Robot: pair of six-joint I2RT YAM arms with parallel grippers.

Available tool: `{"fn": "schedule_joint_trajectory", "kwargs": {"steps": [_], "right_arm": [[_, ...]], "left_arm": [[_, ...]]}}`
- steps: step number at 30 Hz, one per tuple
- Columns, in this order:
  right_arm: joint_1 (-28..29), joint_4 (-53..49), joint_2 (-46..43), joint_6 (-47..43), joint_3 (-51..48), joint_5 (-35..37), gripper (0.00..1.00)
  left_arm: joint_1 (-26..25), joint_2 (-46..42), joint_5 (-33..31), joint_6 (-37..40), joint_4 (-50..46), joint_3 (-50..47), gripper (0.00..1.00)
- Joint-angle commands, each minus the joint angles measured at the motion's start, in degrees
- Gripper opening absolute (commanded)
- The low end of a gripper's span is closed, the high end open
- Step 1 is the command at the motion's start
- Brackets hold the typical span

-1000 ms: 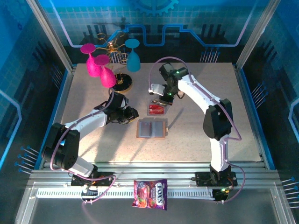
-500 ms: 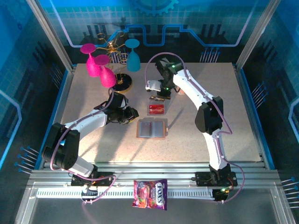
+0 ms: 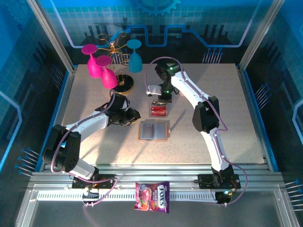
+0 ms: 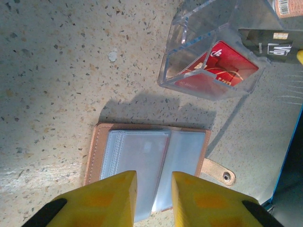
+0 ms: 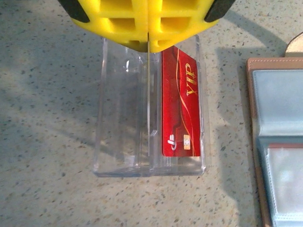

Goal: Take the credit cards out of the card holder

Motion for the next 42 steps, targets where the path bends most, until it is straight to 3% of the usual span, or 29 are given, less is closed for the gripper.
{"fn": "schedule_joint_trajectory", "kwargs": {"steps": [1, 6, 13, 25, 30, 36, 42], "right_arm": [[-0.23, -4.59, 1.24, -1.37, 1.59, -0.39, 0.00], [-0.23, -4.82, 2.20, -1.47, 1.80, -0.74, 0.00], [0.12, -4.19, 3.00, -1.15, 3.04, 0.05, 0.24], [-0.10, 1.27, 0.03, 0.94, 0.51, 2.49, 0.31], [-0.15, 1.00, -2.00, 1.80, -2.35, -0.88, 0.45], [-0.14, 3.21, -4.13, 2.41, -5.94, 0.27, 0.55], [-0.23, 6.00, -3.54, 2.97, -7.60, 2.08, 0.56]], "left_arm": [[0.75, -1.64, -0.18, -0.33, -0.45, -1.40, 0.27], [0.77, -1.59, -0.16, -0.12, -0.71, -1.44, 0.27], [0.78, -1.66, -0.27, -0.23, -0.71, -1.57, 0.27], [0.96, -0.32, 0.60, -0.40, 0.07, -1.09, 0.27], [0.94, 0.02, 0.88, -0.33, 0.23, -0.81, 0.28], [0.94, 0.23, 1.25, -0.49, 0.51, -0.66, 0.28], [0.94, -0.05, 1.32, -0.42, 0.21, -0.65, 0.27]]}}
